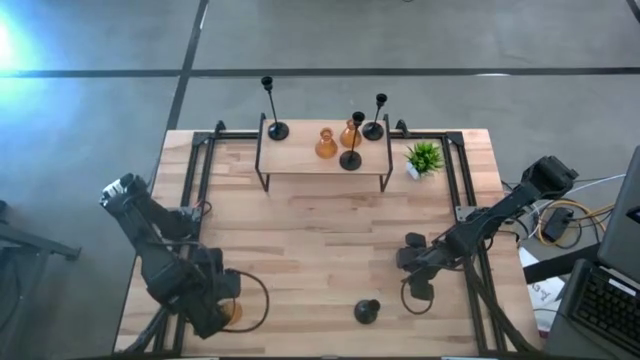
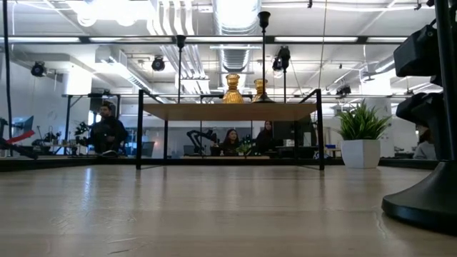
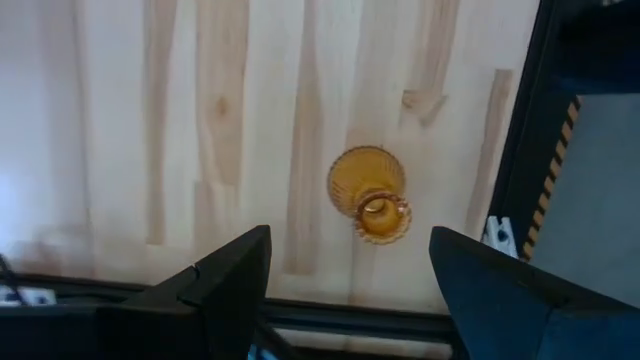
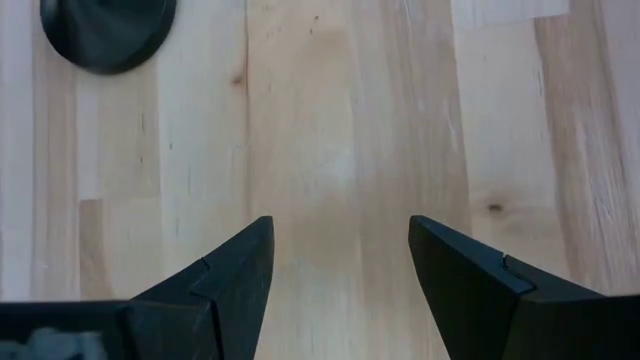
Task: Pick & Place candle stick holders
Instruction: Put the yellow glass candle holder on the shelf
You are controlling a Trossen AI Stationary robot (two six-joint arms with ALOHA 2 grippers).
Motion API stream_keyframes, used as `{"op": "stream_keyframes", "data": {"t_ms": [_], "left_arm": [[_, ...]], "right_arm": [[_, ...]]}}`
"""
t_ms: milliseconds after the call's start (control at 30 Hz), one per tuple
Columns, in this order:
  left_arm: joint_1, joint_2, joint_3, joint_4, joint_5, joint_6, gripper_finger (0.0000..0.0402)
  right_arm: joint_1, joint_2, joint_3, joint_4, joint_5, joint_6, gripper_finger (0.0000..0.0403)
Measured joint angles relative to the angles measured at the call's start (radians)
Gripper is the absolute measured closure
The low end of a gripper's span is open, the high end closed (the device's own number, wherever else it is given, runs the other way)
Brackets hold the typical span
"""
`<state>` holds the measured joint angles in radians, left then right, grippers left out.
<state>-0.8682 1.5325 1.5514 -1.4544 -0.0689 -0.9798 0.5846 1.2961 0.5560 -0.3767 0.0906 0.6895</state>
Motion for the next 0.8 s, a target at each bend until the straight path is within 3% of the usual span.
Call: {"op": "stream_keyframes", "data": {"t_ms": [267,500,800], "left_arm": [[-0.076,-0.009,-0.096,0.099,0.008,-0.118,0.0125],[-0.079,-0.008,-0.222,0.253,0.028,-0.118,0.0125],[-0.079,-0.011,-0.316,0.277,0.059,-0.131,0.0125]], "right_arm": [[0.000,0.000,-0.001,0.004,0.025,-0.008,0.0177],[0.000,0.000,-0.001,0.021,0.045,-0.004,0.0177],[0.000,0.000,-0.001,0.024,0.044,0.011,0.0177]]}}
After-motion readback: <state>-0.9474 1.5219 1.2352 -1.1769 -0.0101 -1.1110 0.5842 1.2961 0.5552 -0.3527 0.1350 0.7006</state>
